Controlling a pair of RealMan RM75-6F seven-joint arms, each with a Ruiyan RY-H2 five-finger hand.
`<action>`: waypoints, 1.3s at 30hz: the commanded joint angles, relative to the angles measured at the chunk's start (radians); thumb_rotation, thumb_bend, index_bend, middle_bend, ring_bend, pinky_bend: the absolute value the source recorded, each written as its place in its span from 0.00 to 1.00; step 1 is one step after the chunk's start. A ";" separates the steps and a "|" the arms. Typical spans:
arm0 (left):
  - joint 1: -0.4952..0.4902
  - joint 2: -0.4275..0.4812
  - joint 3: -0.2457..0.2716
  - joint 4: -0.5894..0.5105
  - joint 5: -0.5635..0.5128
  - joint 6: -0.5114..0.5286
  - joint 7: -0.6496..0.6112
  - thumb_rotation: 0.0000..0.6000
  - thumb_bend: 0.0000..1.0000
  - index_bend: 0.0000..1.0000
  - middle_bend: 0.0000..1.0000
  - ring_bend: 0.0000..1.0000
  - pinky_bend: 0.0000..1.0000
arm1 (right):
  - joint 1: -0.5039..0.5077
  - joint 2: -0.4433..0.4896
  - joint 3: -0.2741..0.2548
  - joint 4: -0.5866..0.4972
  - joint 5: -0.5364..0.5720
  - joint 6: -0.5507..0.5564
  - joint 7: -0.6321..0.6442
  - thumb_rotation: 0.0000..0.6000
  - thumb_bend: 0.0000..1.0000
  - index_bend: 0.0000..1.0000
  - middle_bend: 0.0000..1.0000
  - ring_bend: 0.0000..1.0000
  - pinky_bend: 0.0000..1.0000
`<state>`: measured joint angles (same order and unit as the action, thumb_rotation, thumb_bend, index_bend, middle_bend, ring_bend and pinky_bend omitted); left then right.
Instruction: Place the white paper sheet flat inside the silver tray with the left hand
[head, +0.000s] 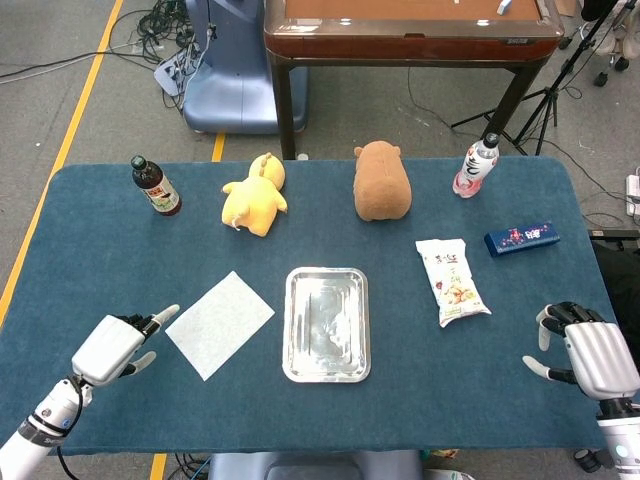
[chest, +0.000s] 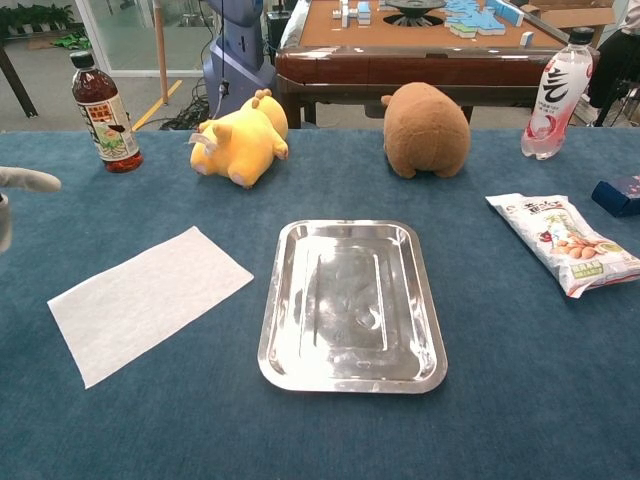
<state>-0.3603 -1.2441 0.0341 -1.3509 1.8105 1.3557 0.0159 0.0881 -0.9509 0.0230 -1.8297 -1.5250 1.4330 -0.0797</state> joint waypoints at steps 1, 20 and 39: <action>-0.024 -0.006 0.005 0.019 -0.005 -0.033 -0.015 1.00 0.23 0.17 0.88 0.80 0.99 | 0.001 0.002 -0.002 -0.002 -0.002 -0.005 0.006 1.00 0.11 0.68 0.42 0.28 0.35; -0.073 -0.116 0.030 0.156 -0.005 -0.064 -0.025 1.00 0.23 0.35 1.00 1.00 1.00 | 0.010 0.009 -0.008 0.002 0.007 -0.038 0.023 1.00 0.10 0.68 0.41 0.27 0.36; -0.078 -0.208 0.051 0.287 -0.030 -0.078 0.043 1.00 0.15 0.36 1.00 0.95 1.00 | 0.012 0.007 -0.010 -0.006 0.022 -0.054 0.006 1.00 0.10 0.68 0.41 0.26 0.36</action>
<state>-0.4387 -1.4457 0.0830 -1.0735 1.7809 1.2724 0.0657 0.1000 -0.9434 0.0131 -1.8353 -1.5024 1.3790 -0.0741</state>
